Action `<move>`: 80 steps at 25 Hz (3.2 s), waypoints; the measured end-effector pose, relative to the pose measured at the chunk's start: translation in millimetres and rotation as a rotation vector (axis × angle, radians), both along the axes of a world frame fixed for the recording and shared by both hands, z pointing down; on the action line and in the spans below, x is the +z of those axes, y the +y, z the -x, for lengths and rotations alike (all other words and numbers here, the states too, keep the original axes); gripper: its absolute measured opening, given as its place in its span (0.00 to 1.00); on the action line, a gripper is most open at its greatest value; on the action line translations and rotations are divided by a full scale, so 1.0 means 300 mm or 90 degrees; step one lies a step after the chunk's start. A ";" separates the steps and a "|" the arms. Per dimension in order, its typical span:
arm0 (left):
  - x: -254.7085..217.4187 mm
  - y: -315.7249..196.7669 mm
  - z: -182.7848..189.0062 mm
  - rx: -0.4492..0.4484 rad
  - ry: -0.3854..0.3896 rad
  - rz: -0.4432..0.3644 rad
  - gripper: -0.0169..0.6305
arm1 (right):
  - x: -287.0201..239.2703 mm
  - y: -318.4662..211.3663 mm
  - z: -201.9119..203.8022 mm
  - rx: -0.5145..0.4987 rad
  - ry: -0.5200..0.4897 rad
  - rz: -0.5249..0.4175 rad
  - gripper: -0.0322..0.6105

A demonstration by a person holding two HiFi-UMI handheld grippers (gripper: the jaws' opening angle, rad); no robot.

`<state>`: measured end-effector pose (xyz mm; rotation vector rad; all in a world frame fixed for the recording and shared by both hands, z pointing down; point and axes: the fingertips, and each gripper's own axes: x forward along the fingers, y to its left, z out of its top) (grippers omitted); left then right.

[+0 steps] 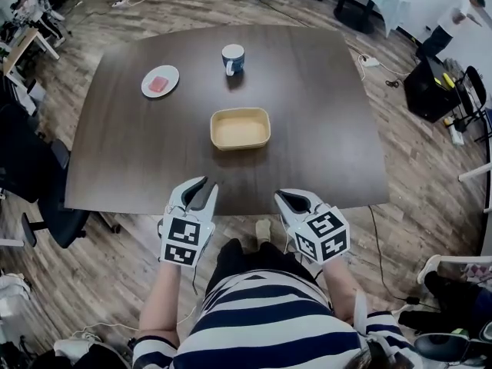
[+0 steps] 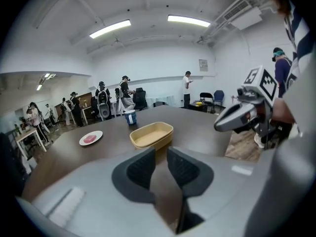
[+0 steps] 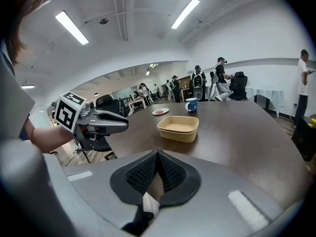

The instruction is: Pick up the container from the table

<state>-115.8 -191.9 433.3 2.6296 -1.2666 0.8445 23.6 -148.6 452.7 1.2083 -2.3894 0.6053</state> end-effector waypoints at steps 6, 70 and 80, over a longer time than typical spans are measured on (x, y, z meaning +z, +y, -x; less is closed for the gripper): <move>0.010 -0.113 -0.054 0.019 -0.039 0.011 0.03 | 0.030 -0.113 -0.011 -0.030 -0.005 0.022 0.05; 0.326 -0.425 -0.197 0.333 -0.429 0.099 0.03 | 0.265 -0.433 0.035 -0.208 -0.020 0.131 0.05; 0.256 -0.337 -0.074 0.314 -0.418 0.069 0.03 | 0.224 -0.382 0.093 -0.158 -0.007 0.116 0.05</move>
